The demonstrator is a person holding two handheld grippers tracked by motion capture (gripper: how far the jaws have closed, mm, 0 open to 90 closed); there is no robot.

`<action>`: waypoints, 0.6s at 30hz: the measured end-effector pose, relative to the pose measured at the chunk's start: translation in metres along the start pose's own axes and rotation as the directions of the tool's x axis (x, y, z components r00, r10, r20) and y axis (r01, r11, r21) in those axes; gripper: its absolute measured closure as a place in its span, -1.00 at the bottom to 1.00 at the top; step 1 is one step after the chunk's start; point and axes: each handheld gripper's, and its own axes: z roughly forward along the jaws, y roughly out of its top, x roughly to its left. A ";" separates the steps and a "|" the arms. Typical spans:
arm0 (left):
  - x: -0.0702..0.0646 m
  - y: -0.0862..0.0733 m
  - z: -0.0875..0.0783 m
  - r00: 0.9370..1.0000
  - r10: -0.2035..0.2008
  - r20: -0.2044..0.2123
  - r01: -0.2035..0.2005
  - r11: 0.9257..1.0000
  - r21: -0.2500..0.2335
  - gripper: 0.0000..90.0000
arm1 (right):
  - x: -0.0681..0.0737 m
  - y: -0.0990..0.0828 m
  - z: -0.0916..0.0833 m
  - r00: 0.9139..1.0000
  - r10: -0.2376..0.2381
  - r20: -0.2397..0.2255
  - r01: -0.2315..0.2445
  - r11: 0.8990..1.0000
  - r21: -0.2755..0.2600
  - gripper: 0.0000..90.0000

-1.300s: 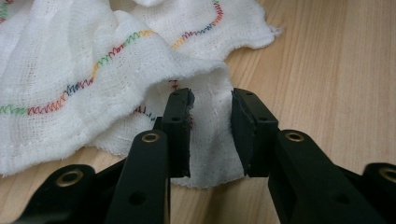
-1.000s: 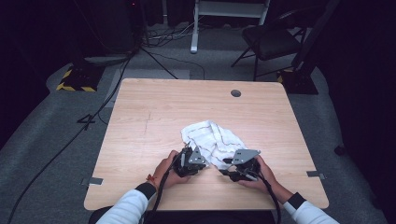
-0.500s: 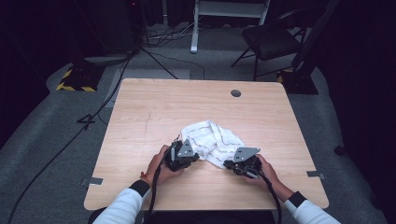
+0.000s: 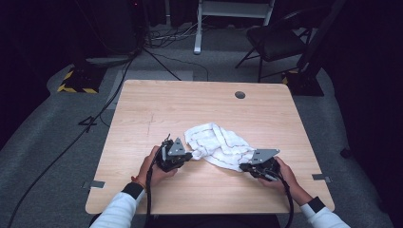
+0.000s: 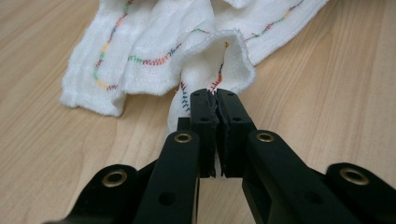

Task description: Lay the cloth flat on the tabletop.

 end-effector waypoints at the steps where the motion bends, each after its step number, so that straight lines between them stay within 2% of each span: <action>1: 0.000 -0.001 -0.002 1.000 -0.003 -0.002 0.003 1.000 0.002 0.91 | 0.000 -0.002 -0.003 1.000 -0.001 -0.001 0.001 1.000 -0.001 0.93; 5: 0.000 -0.004 -0.005 1.000 -0.014 0.003 0.014 1.000 0.016 0.91 | -0.001 -0.008 -0.012 1.000 0.004 -0.001 -0.004 1.000 -0.003 0.93; 9: -0.003 -0.010 -0.007 0.998 -0.045 0.038 0.044 0.999 0.029 0.91 | -0.002 -0.019 -0.022 1.000 0.019 0.001 -0.019 1.000 0.004 0.93; 11: -0.007 -0.013 -0.007 0.997 -0.051 0.054 0.049 0.998 0.047 0.91 | -0.002 -0.026 -0.030 0.999 0.035 -0.010 -0.035 0.999 -0.008 0.93; 12: -0.013 -0.016 -0.007 0.995 -0.054 0.078 0.050 0.997 0.060 0.91 | -0.001 -0.027 -0.033 0.999 0.037 -0.015 -0.037 0.999 -0.008 0.93; 14: -0.016 -0.018 -0.007 0.995 -0.055 0.085 0.049 0.996 0.070 0.92 | 0.000 -0.029 -0.035 0.999 0.039 -0.021 -0.039 0.999 -0.008 0.93; 17: -0.030 -0.021 -0.009 0.990 -0.051 0.128 0.039 0.995 0.095 0.92 | 0.007 -0.038 -0.040 0.999 0.039 -0.035 -0.039 0.999 0.001 0.93; 18: -0.030 -0.021 -0.009 0.990 -0.051 0.128 0.039 0.995 0.095 0.92 | 0.007 -0.038 -0.040 0.999 0.039 -0.035 -0.039 0.999 0.001 0.93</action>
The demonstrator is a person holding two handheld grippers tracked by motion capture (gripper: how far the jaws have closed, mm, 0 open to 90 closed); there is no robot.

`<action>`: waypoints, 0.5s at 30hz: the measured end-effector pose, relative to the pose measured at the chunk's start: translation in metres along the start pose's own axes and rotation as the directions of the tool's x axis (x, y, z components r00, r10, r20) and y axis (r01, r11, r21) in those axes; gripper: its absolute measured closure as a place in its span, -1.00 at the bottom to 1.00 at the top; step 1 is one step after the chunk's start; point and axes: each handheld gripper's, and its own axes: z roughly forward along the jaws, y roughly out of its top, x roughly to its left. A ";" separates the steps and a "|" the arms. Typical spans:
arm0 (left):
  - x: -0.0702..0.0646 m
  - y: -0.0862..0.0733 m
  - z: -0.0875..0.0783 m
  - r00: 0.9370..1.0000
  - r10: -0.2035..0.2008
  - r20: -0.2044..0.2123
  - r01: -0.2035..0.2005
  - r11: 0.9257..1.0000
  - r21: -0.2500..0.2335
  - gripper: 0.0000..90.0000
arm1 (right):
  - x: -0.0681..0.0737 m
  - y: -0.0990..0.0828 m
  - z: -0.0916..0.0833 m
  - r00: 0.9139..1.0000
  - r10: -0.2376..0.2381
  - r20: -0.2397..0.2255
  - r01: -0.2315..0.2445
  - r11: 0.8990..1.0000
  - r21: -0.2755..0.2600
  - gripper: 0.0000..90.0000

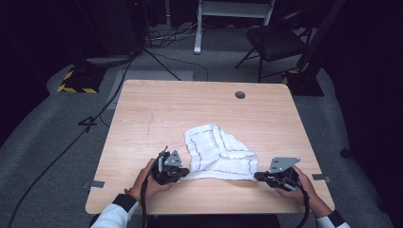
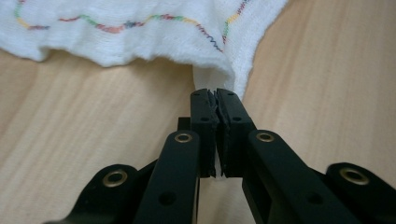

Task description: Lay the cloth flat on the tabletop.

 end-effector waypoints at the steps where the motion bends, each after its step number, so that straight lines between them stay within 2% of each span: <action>1: -0.004 -0.001 0.000 1.000 0.004 0.018 -0.004 1.000 0.006 0.92 | 0.001 -0.002 -0.001 1.000 0.001 -0.002 -0.001 1.000 0.001 0.93; 2: -0.011 -0.002 0.002 0.999 0.013 0.033 -0.014 1.000 0.022 0.91 | 0.003 -0.006 -0.004 1.000 0.008 -0.004 -0.008 1.000 0.001 0.91; 4: -0.017 -0.003 0.002 0.999 0.018 0.033 -0.019 0.999 0.030 0.86 | 0.004 -0.009 -0.006 1.000 0.021 -0.002 -0.021 1.000 -0.007 0.85; 5: -0.017 -0.004 0.002 0.999 0.023 0.029 -0.024 0.999 0.030 0.79 | 0.004 -0.010 -0.006 1.000 0.024 0.002 -0.024 1.000 -0.011 0.73; 7: -0.017 -0.004 0.003 1.000 0.001 -0.006 -0.001 0.999 0.037 0.54 | 0.003 -0.011 -0.008 0.999 0.041 0.036 -0.040 0.999 -0.023 0.61; 9: -0.012 -0.004 0.003 0.998 -0.035 -0.049 0.036 0.999 0.033 0.24 | 0.001 -0.009 -0.010 0.997 0.052 0.054 -0.049 0.998 -0.049 0.43; 11: -0.003 -0.003 0.001 0.995 -0.074 -0.070 0.075 0.997 0.001 0.00 | 0.000 -0.005 -0.010 0.996 0.059 0.072 -0.055 0.996 -0.066 0.39; 13: 0.006 -0.002 0.000 0.990 -0.101 -0.102 0.098 0.995 -0.032 -0.17 | -0.001 0.003 -0.006 0.995 0.049 0.091 -0.042 0.997 -0.071 0.27; 15: 0.017 0.002 0.001 0.983 -0.114 -0.141 0.109 0.993 -0.042 -0.25 | 0.000 0.010 0.001 0.995 0.025 0.092 -0.018 0.997 -0.073 0.26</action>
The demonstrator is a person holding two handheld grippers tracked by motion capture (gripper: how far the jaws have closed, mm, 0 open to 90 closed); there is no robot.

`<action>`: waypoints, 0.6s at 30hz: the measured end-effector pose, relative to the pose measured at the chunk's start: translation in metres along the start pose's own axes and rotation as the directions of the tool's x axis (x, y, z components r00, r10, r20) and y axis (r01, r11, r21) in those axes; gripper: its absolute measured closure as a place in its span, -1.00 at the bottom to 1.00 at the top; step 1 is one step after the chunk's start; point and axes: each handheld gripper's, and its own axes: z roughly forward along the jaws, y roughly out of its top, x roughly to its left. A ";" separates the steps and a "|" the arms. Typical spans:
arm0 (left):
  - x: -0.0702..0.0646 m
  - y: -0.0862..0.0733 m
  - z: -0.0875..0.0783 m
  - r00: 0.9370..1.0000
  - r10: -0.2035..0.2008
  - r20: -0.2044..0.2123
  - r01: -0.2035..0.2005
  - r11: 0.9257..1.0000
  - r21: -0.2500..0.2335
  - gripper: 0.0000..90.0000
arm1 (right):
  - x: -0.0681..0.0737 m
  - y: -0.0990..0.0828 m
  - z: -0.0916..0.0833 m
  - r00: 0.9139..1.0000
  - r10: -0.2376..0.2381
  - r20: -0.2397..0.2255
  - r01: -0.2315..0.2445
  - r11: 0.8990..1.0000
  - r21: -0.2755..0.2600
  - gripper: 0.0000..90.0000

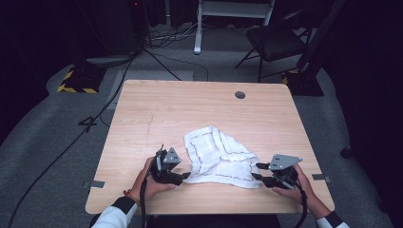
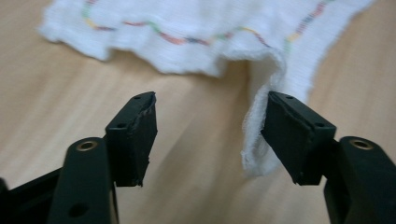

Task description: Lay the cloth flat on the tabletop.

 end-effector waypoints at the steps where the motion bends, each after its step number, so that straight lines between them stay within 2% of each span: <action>1: 0.006 0.003 0.002 1.000 -0.011 -0.019 0.011 1.000 0.002 -0.29 | 0.001 0.004 0.005 1.000 -0.013 -0.001 0.013 1.000 0.001 0.22; 2: 0.011 0.006 0.004 0.999 -0.019 -0.040 0.019 1.000 -0.002 -0.30 | 0.002 0.007 0.010 1.000 -0.026 0.007 0.026 1.000 0.006 0.21; 5: 0.026 0.017 0.008 0.998 -0.029 -0.047 0.030 0.999 0.022 -0.39 | 0.003 0.018 0.026 0.998 -0.063 0.006 0.063 0.998 0.011 0.18; 6: 0.026 0.017 0.008 0.998 -0.029 -0.047 0.030 0.999 0.022 -0.41 | 0.003 0.022 0.031 0.997 -0.071 0.010 0.071 0.997 0.013 0.18; 8: 0.036 0.021 0.008 0.997 -0.065 -0.042 0.066 0.998 0.005 -0.41 | 0.003 0.026 0.035 0.997 -0.074 0.005 0.074 0.997 0.008 0.18; 9: 0.041 0.023 0.005 0.997 -0.054 -0.056 0.054 0.999 -0.001 -0.42 | 0.002 0.033 0.043 0.997 -0.080 0.005 0.080 0.997 0.003 0.16; 11: 0.048 0.025 0.001 0.996 -0.081 -0.044 0.079 0.996 -0.039 -0.42 | 0.001 0.040 0.050 0.997 -0.083 0.006 0.083 0.997 -0.001 0.14; 12: 0.048 0.025 0.001 0.996 -0.081 -0.044 0.079 0.996 -0.039 -0.42 | 0.001 0.040 0.050 0.997 -0.083 0.006 0.083 0.997 -0.001 0.14; 13: 0.050 0.027 0.004 0.995 -0.078 -0.065 0.075 0.996 -0.047 -0.42 | 0.002 0.047 0.057 0.996 -0.092 0.003 0.092 0.996 0.000 0.11; 16: 0.052 0.033 0.019 0.995 -0.039 -0.091 0.038 0.999 -0.015 -0.43 | 0.003 0.056 0.067 0.994 -0.106 0.020 0.106 0.994 0.003 0.08; 18: 0.052 0.035 0.024 0.994 -0.030 -0.106 0.029 1.000 -0.008 -0.44 | 0.003 0.058 0.071 0.994 -0.105 0.021 0.105 0.994 0.004 0.07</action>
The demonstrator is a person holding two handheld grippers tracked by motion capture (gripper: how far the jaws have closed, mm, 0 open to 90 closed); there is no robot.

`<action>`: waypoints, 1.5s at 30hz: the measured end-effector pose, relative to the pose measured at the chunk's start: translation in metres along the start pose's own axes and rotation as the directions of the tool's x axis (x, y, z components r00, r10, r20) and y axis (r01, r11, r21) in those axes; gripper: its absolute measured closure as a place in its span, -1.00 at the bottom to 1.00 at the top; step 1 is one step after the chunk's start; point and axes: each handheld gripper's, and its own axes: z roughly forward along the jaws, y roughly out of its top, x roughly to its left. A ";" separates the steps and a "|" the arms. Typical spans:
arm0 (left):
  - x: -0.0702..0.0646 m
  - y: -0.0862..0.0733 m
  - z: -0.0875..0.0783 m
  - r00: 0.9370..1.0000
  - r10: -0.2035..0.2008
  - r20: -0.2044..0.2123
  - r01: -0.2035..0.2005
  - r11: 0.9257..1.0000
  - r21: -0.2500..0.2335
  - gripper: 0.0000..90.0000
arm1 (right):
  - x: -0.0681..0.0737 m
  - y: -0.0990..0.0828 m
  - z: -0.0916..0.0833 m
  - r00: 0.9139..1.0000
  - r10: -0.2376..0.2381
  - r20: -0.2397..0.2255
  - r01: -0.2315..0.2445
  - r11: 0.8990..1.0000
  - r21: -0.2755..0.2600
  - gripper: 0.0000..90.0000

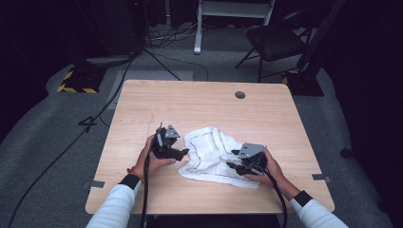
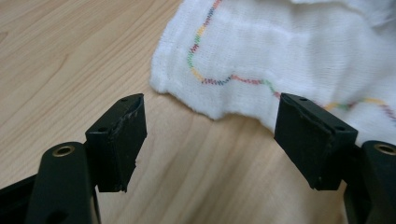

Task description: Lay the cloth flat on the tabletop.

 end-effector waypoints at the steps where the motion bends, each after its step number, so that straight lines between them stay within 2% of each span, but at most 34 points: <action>1: 0.005 0.006 0.010 1.000 -0.007 0.022 0.006 0.999 0.035 -0.46 | -0.001 0.003 0.007 1.000 -0.009 0.004 0.009 1.000 0.009 0.06; 2: 0.008 0.009 0.013 0.999 -0.035 0.020 0.034 0.999 0.030 -0.48 | -0.001 0.004 0.011 1.000 -0.011 0.005 0.010 1.000 0.015 0.04; 3: 0.008 0.009 0.013 0.999 -0.035 0.020 0.034 0.999 0.030 -0.48 | -0.001 0.004 0.011 1.000 -0.011 0.005 0.010 1.000 0.015 0.04; 5: 0.015 0.014 0.019 0.998 -0.068 0.010 0.068 0.998 0.018 -0.48 | -0.003 0.006 0.022 1.000 -0.006 -0.004 0.006 0.999 0.040 0.03; 6: 0.020 0.018 0.023 0.996 -0.086 -0.007 0.086 0.996 0.003 -0.49 | -0.003 0.006 0.025 1.000 -0.008 0.002 0.008 0.999 0.052 0.06; 8: 0.023 0.021 0.028 0.994 -0.106 0.001 0.106 0.994 0.002 -0.50 | -0.003 0.006 0.029 1.000 -0.008 0.009 0.008 0.998 0.064 0.13; 10: 0.024 0.023 0.034 0.994 -0.105 -0.004 0.105 0.994 0.014 -0.51 | -0.004 0.006 0.028 1.000 -0.011 0.019 0.009 0.998 0.066 0.30; 11: 0.024 0.023 0.034 0.994 -0.105 -0.004 0.105 0.994 0.014 -0.52 | -0.004 0.006 0.028 1.000 -0.011 0.019 0.009 0.998 0.066 0.30; 13: 0.024 0.024 0.040 0.996 -0.090 -0.017 0.091 0.996 0.026 -0.52 | -0.005 0.005 0.027 0.999 -0.013 0.032 0.011 0.998 0.065 0.43; 15: 0.023 0.024 0.045 0.996 -0.085 -0.029 0.086 0.996 0.038 -0.51 | -0.008 0.002 0.024 0.999 -0.018 0.051 0.015 0.998 0.059 0.69; 16: 0.023 0.024 0.049 0.996 -0.092 -0.011 0.092 0.994 0.053 -0.51 | -0.009 0.002 0.022 0.998 -0.019 0.052 0.016 0.998 0.058 0.74; 19: 0.025 0.024 0.050 0.996 -0.093 0.001 0.093 0.994 0.055 -0.45 | -0.013 0.000 0.017 0.998 -0.013 0.067 0.010 0.999 0.043 0.82; 21: 0.025 0.024 0.049 0.996 -0.094 0.004 0.093 0.995 0.044 -0.31 | -0.016 0.000 0.012 0.997 -0.004 0.081 0.002 1.000 0.027 0.84; 24: 0.026 0.023 0.049 0.996 -0.091 0.019 0.090 0.995 0.037 -0.21 | -0.019 -0.001 0.007 0.996 0.008 0.084 -0.009 1.000 0.009 0.86; 27: 0.028 0.023 0.047 0.996 -0.084 0.038 0.083 0.996 0.030 0.25 | -0.025 -0.001 -0.005 0.994 0.038 0.104 -0.035 0.999 -0.029 0.88; 28: 0.028 0.023 0.047 0.996 -0.084 0.038 0.083 0.996 0.030 0.35 | -0.025 -0.001 -0.005 0.994 0.038 0.104 -0.035 0.999 -0.029 0.88; 29: 0.029 0.024 0.047 0.996 -0.080 0.048 0.079 0.996 0.031 0.35 | -0.028 -0.001 -0.008 0.993 0.045 0.110 -0.040 0.998 -0.040 0.89; 30: 0.031 0.025 0.048 0.995 -0.076 0.067 0.074 0.997 0.032 0.57 | -0.032 -0.001 -0.014 0.990 0.062 0.127 -0.055 0.997 -0.061 0.89; 32: 0.030 0.026 0.048 0.997 -0.051 0.065 0.049 0.998 0.035 0.72 | -0.036 -0.001 -0.020 0.986 0.084 0.142 -0.073 0.994 -0.082 0.89; 34: 0.030 0.027 0.046 0.999 -0.021 0.038 0.020 0.999 0.043 0.81 | -0.040 -0.001 -0.026 0.982 0.097 0.161 -0.081 0.991 -0.104 0.89; 37: 0.032 0.030 0.036 1.000 -0.004 0.004 0.004 1.000 0.003 0.85 | -0.047 -0.001 -0.036 0.977 0.126 0.170 -0.105 0.986 -0.131 0.90; 40: 0.034 0.035 0.021 1.000 -0.004 -0.028 0.003 0.999 -0.053 0.86 | -0.055 -0.001 -0.047 0.970 0.149 0.190 -0.119 0.980 -0.162 0.90; 41: 0.034 0.035 0.021 1.000 -0.004 -0.028 0.003 0.999 -0.053 0.86 | -0.058 -0.001 -0.051 0.968 0.159 0.194 -0.126 0.977 -0.170 0.90; 42: 0.037 0.039 0.011 1.000 -0.009 -0.013 0.008 0.995 -0.096 0.86 | -0.061 -0.001 -0.055 0.966 0.171 0.196 -0.136 0.974 -0.180 0.90; 43: 0.038 0.042 0.007 1.000 -0.007 -0.014 0.006 0.994 -0.111 0.86 | -0.064 -0.001 -0.059 0.963 0.185 0.196 -0.147 0.970 -0.194 0.90; 45: 0.037 0.048 0.000 1.000 0.014 -0.024 -0.017 0.991 -0.135 0.86 | -0.071 0.000 -0.065 0.958 0.203 0.203 -0.159 0.964 -0.214 0.90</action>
